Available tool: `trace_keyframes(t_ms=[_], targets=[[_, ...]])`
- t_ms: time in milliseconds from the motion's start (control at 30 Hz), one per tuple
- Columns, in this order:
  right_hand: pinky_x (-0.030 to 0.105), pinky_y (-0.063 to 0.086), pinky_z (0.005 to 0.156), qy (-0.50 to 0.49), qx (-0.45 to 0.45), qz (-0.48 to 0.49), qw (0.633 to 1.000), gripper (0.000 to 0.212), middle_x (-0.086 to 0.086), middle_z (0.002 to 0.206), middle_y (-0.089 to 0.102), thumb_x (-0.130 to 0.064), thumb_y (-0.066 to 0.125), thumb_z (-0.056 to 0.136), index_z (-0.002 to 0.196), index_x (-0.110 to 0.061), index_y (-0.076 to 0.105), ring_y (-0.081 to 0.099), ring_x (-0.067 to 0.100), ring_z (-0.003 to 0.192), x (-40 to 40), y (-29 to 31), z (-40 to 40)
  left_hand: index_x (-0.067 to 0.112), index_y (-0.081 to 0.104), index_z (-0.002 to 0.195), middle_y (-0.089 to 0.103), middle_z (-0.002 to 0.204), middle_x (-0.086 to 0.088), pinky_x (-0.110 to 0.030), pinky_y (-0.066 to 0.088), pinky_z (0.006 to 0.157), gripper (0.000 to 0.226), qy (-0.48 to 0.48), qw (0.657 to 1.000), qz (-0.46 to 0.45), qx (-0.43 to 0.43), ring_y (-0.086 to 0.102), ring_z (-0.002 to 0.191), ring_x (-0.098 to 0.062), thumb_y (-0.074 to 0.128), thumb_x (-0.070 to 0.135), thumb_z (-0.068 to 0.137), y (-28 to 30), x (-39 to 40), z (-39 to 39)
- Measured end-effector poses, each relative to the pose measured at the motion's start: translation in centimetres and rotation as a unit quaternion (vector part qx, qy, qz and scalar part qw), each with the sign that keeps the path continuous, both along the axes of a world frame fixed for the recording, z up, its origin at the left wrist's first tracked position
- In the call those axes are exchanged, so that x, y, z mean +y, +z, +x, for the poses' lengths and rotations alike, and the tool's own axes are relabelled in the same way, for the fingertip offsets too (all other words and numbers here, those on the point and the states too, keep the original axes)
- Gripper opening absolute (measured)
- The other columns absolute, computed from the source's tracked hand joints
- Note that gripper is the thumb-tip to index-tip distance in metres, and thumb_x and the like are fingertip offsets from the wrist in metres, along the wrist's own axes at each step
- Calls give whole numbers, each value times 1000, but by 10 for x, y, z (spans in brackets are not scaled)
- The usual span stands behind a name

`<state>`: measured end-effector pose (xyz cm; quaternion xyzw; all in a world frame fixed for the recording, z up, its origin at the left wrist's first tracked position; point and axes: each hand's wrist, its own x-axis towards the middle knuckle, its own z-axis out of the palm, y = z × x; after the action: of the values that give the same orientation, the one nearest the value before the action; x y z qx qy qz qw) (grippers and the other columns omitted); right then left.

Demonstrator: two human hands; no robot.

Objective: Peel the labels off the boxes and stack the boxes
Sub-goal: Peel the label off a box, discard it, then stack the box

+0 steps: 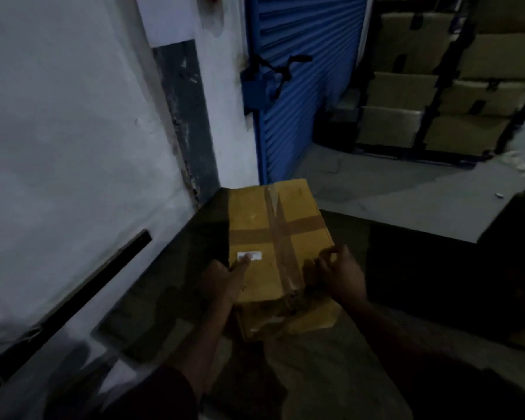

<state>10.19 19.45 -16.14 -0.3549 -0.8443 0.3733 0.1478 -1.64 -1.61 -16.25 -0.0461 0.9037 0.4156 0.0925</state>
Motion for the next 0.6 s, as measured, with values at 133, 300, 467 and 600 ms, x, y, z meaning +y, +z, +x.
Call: trace_keyframes(t_ms=[133,300,467,600], targets=[[35,56,64,-51,10,51,997,29,-1,103,61,-45,62,88,105,-24,50,62,13,80,50,3,85,18,64,80,65,82,-3,-32,50,69,75,-111,992,-48,-33,62,71,-19,47,89,66,7,43,73],[36,52,61,-109,-11,92,990,25,-2,83,60,-48,58,87,92,-26,47,57,15,68,94,9,179,15,71,69,70,67,1,-36,60,71,96,-235,968,-66,-52,69,62,-16,39,103,48,4,85,164],[34,47,71,-47,-44,178,982,24,9,103,63,-32,58,88,103,-13,58,61,26,89,111,13,228,14,73,71,71,60,-2,-36,59,72,99,-289,950,-106,-51,70,59,-19,40,104,46,7,107,209],[36,44,88,72,21,220,973,28,7,107,66,-39,58,88,97,-15,69,58,28,103,78,19,233,17,70,75,69,75,2,-28,50,64,95,-253,957,-142,15,67,71,-22,39,102,48,12,109,207]])
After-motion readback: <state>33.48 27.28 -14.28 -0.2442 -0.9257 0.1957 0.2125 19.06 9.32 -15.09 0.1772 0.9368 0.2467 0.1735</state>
